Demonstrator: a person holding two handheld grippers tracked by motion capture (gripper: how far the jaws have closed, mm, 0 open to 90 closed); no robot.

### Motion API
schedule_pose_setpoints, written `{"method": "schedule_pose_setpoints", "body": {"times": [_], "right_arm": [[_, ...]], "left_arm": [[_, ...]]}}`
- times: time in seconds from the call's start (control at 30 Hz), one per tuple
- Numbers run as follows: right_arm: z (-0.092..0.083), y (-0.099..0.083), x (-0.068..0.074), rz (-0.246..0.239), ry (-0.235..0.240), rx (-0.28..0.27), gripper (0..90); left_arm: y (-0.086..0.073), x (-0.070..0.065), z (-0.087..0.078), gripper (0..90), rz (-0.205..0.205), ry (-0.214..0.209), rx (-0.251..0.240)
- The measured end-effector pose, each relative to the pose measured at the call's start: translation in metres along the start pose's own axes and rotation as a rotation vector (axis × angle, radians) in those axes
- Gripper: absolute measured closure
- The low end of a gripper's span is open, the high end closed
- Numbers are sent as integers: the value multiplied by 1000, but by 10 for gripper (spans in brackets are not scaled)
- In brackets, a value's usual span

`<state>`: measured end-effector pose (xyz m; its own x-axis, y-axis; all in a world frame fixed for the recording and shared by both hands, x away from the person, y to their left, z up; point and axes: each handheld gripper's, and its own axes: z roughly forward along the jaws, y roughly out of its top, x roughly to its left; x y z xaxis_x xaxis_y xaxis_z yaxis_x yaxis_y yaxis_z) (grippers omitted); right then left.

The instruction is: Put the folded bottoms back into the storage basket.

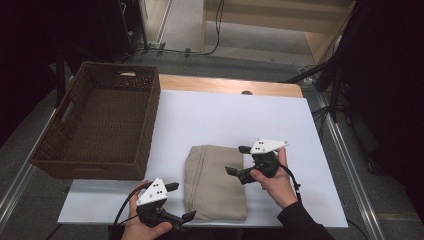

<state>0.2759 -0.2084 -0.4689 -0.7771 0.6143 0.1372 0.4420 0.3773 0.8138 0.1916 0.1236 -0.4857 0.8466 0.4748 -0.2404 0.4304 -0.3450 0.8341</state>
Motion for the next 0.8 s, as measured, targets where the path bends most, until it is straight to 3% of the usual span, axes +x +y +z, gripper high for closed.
{"method": "schedule_pose_setpoints", "body": {"times": [0.4, 0.8], "right_arm": [[20, 5, -24, -11, 4, 40, 88], [49, -1, -42, -14, 39, 107, 121]], "left_arm": [[0, -1, 1, 0, 6, 3, 4], [0, -1, 2, 0, 7, -5, 7]]}}
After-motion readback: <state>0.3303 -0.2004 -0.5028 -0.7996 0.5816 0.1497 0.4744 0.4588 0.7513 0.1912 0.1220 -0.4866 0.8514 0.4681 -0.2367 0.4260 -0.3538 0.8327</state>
